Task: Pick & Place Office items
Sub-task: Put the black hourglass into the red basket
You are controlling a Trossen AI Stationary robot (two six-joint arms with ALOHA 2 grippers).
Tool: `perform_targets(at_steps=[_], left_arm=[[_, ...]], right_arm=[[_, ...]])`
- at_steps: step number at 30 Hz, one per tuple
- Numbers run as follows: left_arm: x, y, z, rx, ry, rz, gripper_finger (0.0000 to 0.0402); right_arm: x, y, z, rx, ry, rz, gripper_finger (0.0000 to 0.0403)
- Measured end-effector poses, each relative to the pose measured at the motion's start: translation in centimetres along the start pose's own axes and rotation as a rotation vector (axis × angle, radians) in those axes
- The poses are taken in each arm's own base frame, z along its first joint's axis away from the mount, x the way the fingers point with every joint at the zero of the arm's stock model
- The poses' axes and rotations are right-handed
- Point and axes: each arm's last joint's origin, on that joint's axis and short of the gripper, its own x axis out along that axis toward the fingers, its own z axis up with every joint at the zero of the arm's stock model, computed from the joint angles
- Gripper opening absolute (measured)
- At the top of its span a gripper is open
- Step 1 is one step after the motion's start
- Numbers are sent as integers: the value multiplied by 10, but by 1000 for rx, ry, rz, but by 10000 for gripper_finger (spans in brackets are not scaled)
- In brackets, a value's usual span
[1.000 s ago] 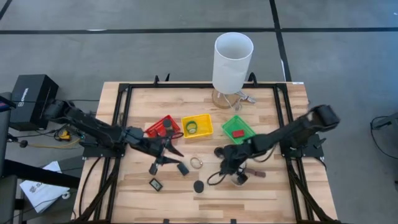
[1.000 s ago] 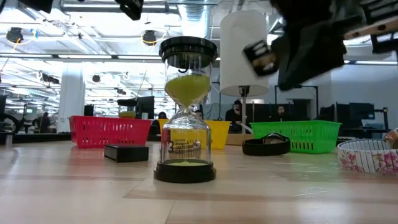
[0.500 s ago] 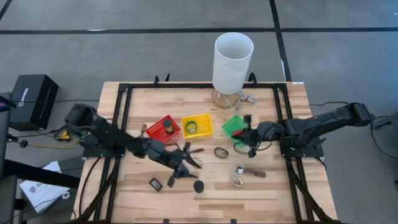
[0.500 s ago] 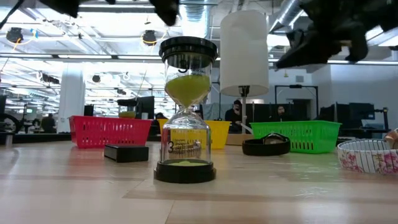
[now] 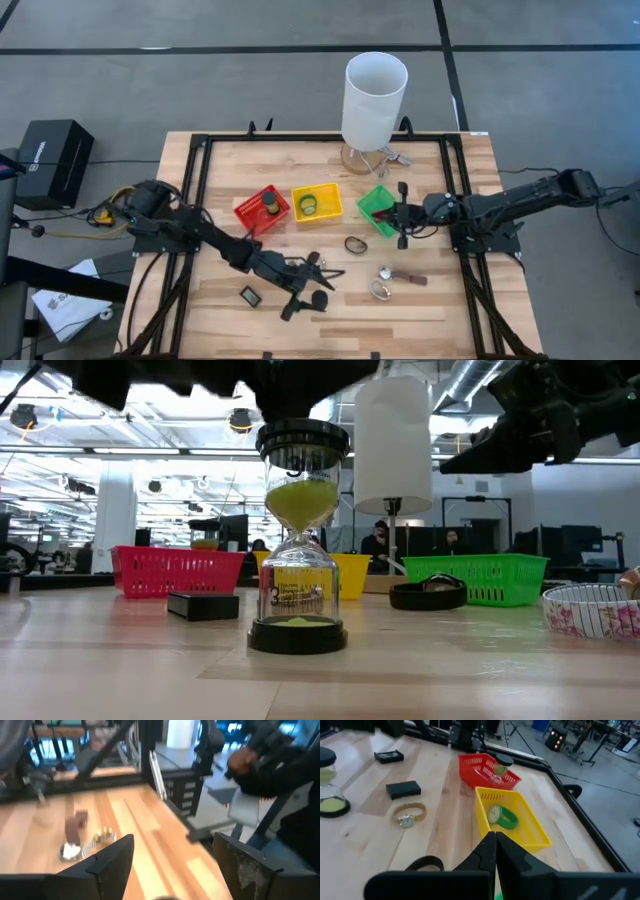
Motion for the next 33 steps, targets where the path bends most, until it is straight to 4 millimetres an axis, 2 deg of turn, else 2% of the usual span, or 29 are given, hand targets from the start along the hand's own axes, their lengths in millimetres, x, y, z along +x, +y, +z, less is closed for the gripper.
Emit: perform_targets(at_steps=[6, 14, 21, 33], left_arm=[[8, -4, -22, 42, 70, 9, 275], [7, -4, -19, 77, 63, 50, 276], [6, -6, -28, 41, 145, 56, 278], [5, -5, -31, 37, 176, 75, 278]], right_arm=[[6, 2, -2, -1, 6, 1, 0], [11, 4, -5, -31, 21, 5, 0], [11, 3, -4, -29, 14, 3, 0], [11, 3, -4, -32, 14, 3, 0]])
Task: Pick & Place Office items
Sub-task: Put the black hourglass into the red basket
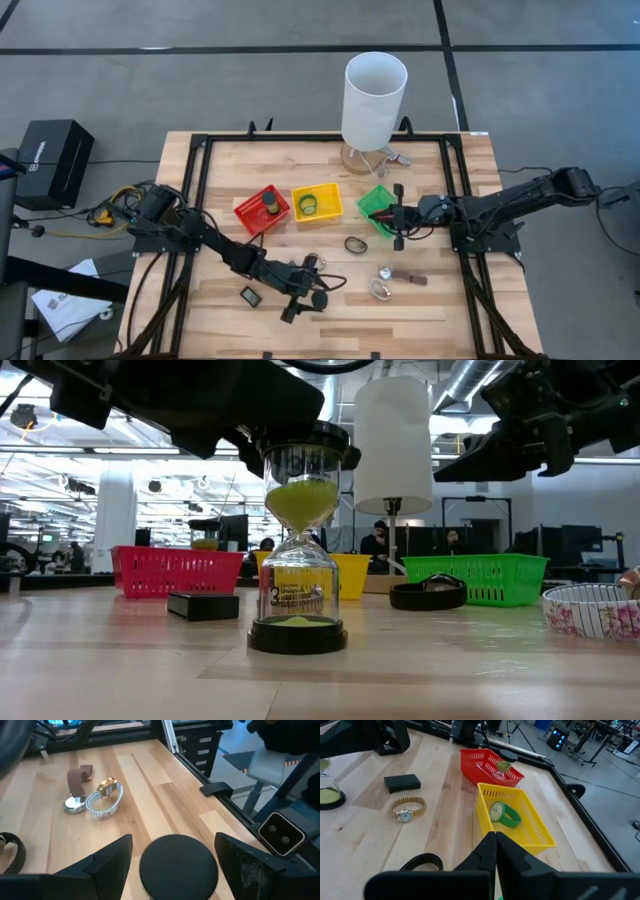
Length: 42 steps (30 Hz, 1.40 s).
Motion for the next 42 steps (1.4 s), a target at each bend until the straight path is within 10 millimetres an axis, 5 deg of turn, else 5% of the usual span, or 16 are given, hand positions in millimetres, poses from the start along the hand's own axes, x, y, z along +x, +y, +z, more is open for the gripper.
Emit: perform_targets(at_steps=[14, 25, 42], left_arm=[[0, 2, -5, 1, 50, 0, 274], [0, 1, -6, 2, 69, -9, 213], [-8, 3, 6, 9, 31, 36, 215]], right_arm=[[0, 0, 0, 1, -1, -2, 0], [0, 0, 0, 0, -1, -2, 0], [0, 0, 0, 1, -1, -1, 0]])
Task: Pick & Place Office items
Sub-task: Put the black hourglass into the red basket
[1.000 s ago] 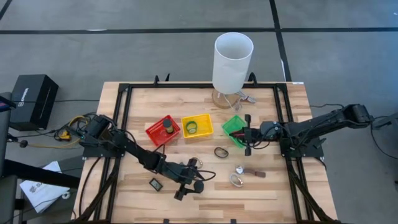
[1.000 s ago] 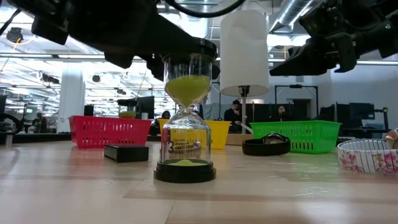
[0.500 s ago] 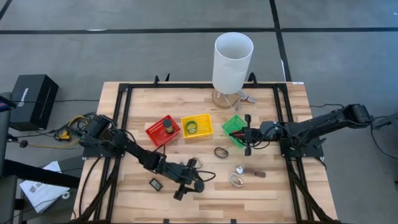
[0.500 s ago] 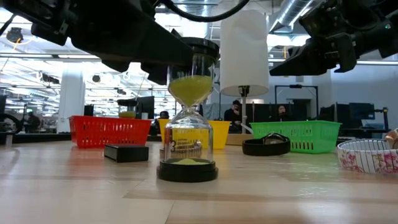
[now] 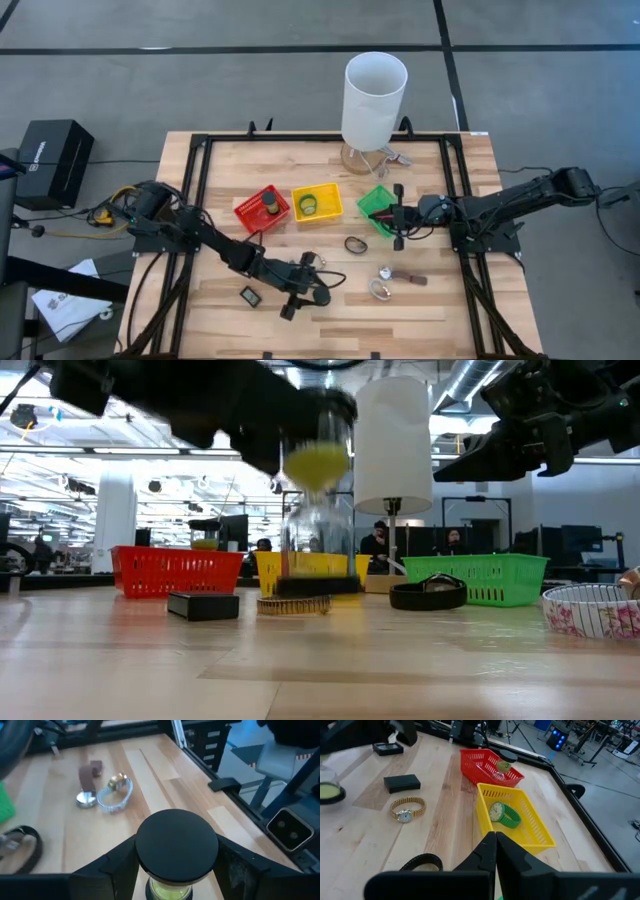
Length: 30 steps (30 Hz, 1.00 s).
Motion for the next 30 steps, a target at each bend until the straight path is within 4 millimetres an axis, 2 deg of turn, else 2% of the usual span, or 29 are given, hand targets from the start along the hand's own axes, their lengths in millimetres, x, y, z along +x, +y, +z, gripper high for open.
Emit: perform_targets(at_steps=[7, 12, 16, 20, 24, 30], left_arm=[[-34, 14, 28, 2, 31, 79, 209], [-75, 35, 44, -8, 120, 295, 209], [-109, 50, 56, -34, 134, 440, 219], [-141, 61, 62, -101, 126, 565, 209], [-166, 67, 47, -150, 105, 648, 207], [-187, 67, -3, -268, 94, 712, 222]], right_arm=[[0, 0, 0, 0, 1, 0, 0], [0, 0, 0, 0, 0, 0, 0], [0, 0, 0, 0, 1, 0, 0], [0, 0, 0, 1, 1, 0, 0], [0, 0, 0, 2, 1, 1, 0], [0, 0, -1, 8, 9, 3, 0]])
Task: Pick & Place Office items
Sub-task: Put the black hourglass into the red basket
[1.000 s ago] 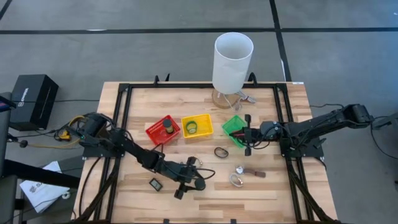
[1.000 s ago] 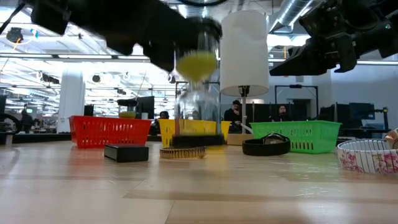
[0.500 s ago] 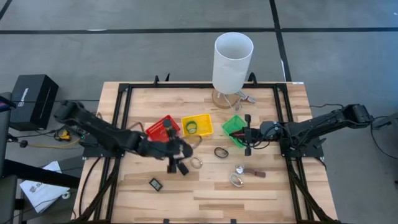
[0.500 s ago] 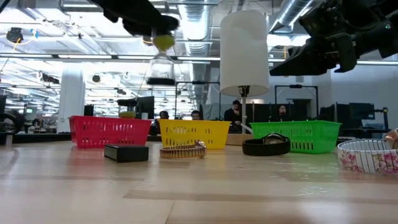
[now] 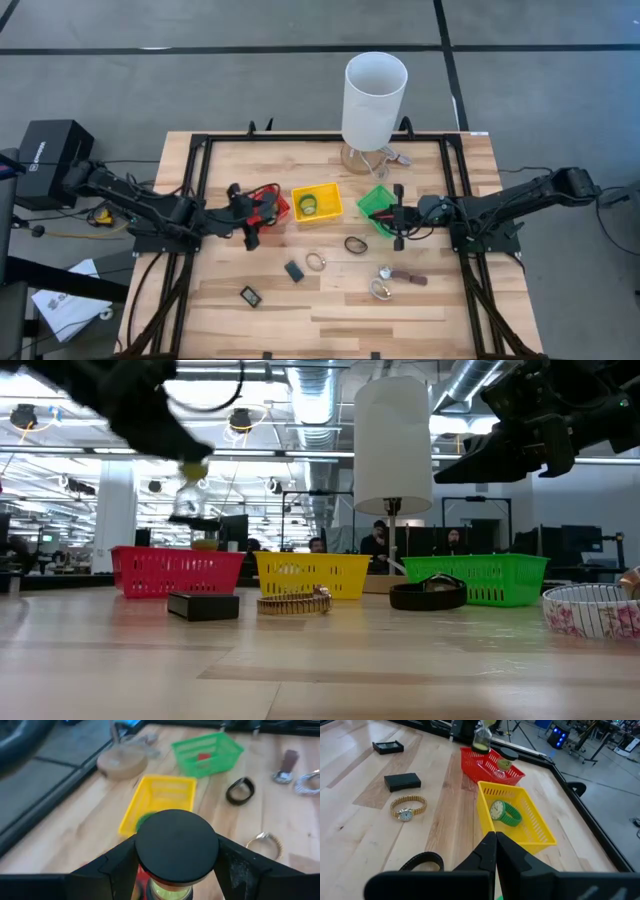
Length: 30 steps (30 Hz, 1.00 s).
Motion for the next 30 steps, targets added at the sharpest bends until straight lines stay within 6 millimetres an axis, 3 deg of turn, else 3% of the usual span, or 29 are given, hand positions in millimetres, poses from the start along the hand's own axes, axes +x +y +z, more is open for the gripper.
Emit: perform_targets(at_steps=[8, 13, 19, 30], left_arm=[[-4, 22, -43, -59, -26, 116, 208], [-2, 26, -63, -88, 2, 123, 226], [2, 29, -82, -136, 38, 140, 213], [4, 30, -89, -194, 42, 146, 250]], right_arm=[[0, 0, 0, 1, 0, -1, 0], [0, 0, 0, 1, 0, -2, 0], [0, 0, 0, 1, 0, -2, 0], [0, 0, 0, 50, 4, -1, 0]])
